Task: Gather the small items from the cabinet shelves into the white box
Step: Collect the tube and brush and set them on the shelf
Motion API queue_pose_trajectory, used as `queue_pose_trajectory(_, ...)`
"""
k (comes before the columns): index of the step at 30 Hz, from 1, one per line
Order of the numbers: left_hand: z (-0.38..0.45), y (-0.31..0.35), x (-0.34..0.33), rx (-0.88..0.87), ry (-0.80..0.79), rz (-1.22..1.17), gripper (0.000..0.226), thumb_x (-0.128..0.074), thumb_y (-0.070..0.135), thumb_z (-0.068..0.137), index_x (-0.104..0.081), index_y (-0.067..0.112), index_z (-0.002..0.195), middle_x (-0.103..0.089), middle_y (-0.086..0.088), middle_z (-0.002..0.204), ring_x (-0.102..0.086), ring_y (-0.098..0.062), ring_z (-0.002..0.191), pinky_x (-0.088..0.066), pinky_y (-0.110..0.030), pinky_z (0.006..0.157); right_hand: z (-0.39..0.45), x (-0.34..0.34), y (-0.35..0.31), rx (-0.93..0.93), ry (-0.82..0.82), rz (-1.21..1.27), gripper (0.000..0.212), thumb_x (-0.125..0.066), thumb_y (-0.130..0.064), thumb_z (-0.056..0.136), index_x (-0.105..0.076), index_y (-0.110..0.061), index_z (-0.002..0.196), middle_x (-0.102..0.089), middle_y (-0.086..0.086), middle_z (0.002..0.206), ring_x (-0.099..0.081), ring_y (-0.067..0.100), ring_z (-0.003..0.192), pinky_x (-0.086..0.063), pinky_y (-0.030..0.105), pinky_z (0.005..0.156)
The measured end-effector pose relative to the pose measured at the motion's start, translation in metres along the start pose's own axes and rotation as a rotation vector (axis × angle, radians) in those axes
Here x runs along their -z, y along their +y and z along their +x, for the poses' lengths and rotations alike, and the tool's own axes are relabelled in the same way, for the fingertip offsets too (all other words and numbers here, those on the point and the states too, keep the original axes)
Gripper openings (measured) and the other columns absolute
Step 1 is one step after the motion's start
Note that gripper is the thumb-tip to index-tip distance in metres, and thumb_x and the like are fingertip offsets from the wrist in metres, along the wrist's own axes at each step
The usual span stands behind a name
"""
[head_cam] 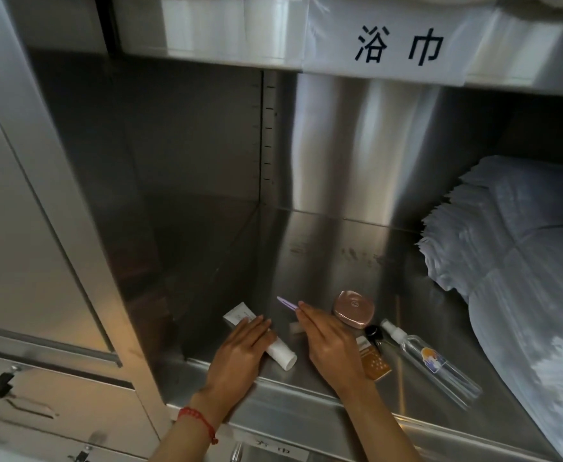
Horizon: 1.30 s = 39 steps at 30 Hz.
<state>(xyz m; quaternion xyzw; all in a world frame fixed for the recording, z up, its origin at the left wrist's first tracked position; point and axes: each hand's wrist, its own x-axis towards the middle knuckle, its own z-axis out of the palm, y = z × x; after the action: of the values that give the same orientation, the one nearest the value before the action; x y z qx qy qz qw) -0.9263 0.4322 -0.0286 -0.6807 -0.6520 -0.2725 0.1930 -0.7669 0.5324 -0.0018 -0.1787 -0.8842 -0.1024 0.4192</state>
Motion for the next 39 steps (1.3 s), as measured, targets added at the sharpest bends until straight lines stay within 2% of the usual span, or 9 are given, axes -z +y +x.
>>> queue_pose_trajectory(12,0.002,0.003,0.0,0.053,-0.071,-0.008,0.061,-0.089,0.002,0.048,-0.071,0.007,0.106,-0.068,-0.011,0.112,-0.064,-0.025,0.107,-0.046,-0.047,0.092,-0.006,-0.001,0.002,-0.006,-0.022,-0.008,0.036,-0.045,-0.001,0.077,-0.072,0.001,0.101,-0.07,0.015,0.106,-0.07,0.025,0.088,-0.057,0.033,0.076)
queue_pose_trajectory(14,0.001,0.004,-0.001,0.055,-0.08,-0.001,0.055,-0.083,0.006,0.059,-0.068,0.006,0.111,-0.066,-0.012,0.116,-0.062,-0.024,0.111,-0.036,-0.037,0.106,-0.008,0.0,0.002,-0.014,-0.032,-0.012,0.037,-0.045,-0.001,0.077,-0.071,0.0,0.102,-0.069,0.014,0.107,-0.07,0.024,0.089,-0.057,0.033,0.078)
queue_pose_trajectory(16,0.0,0.005,0.001,0.068,-0.093,0.009,0.04,-0.06,0.016,0.077,-0.065,0.006,0.116,-0.064,-0.012,0.12,-0.059,-0.025,0.114,-0.018,-0.032,0.113,-0.011,0.002,0.001,-0.025,-0.04,-0.01,0.038,-0.045,0.0,0.076,-0.072,-0.001,0.103,-0.069,0.013,0.108,-0.069,0.024,0.089,-0.057,0.033,0.078)
queue_pose_trajectory(19,-0.001,0.009,0.004,0.118,-0.173,0.008,0.048,-0.039,0.023,0.081,-0.064,0.006,0.119,-0.063,-0.012,0.122,-0.058,-0.024,0.116,-0.006,-0.03,0.114,-0.015,0.005,-0.001,-0.04,-0.053,-0.009,0.039,-0.044,0.0,0.076,-0.072,-0.003,0.103,-0.069,0.011,0.109,-0.069,0.023,0.09,-0.057,0.032,0.078)
queue_pose_trajectory(27,-0.003,0.016,0.011,0.124,-0.143,-0.01,0.048,-0.039,0.023,0.082,-0.064,0.004,0.117,-0.064,-0.014,0.12,-0.06,-0.026,0.113,-0.007,-0.031,0.113,-0.025,0.014,-0.008,-0.055,-0.062,-0.021,0.039,-0.043,0.001,0.075,-0.073,-0.003,0.1,-0.071,0.01,0.102,-0.069,0.02,0.086,-0.055,0.028,0.078)
queue_pose_trajectory(31,-0.006,0.019,0.011,0.072,-0.111,0.012,0.046,-0.038,0.022,0.083,-0.064,0.004,0.117,-0.064,-0.014,0.119,-0.061,-0.026,0.112,-0.03,-0.037,0.109,-0.029,0.02,-0.012,-0.073,-0.094,-0.06,0.041,-0.042,-0.002,0.074,-0.074,-0.005,0.1,-0.072,0.009,0.098,-0.07,0.019,0.083,-0.056,0.027,0.073)
queue_pose_trajectory(34,-0.007,0.023,0.013,0.065,-0.104,0.032,0.046,-0.038,0.023,0.084,-0.065,0.006,0.116,-0.064,-0.012,0.119,-0.061,-0.025,0.112,-0.04,-0.047,0.098,-0.031,0.024,-0.016,-0.091,-0.128,-0.066,0.041,-0.042,-0.003,0.074,-0.074,-0.006,0.1,-0.072,0.007,0.097,-0.07,0.018,0.081,-0.056,0.026,0.069)
queue_pose_trajectory(36,-0.008,0.025,0.015,0.066,-0.106,0.051,0.046,-0.037,0.024,0.084,-0.065,0.006,0.116,-0.064,-0.011,0.119,-0.061,-0.025,0.112,-0.039,-0.049,0.097,-0.032,0.026,-0.017,-0.102,-0.153,-0.064,0.034,-0.059,-0.001,0.069,-0.074,-0.008,0.099,-0.072,0.006,0.095,-0.07,0.017,0.078,-0.056,0.024,0.066)
queue_pose_trajectory(39,-0.011,0.026,0.015,0.062,-0.124,0.07,0.046,-0.037,0.025,0.085,-0.065,0.007,0.117,-0.064,-0.011,0.12,-0.06,-0.025,0.114,-0.039,-0.049,0.097,-0.032,0.029,-0.02,-0.157,-0.243,-0.037,0.053,-0.083,0.003,0.047,-0.074,-0.011,0.098,-0.072,0.003,0.09,-0.069,0.015,0.071,-0.055,0.021,0.059)
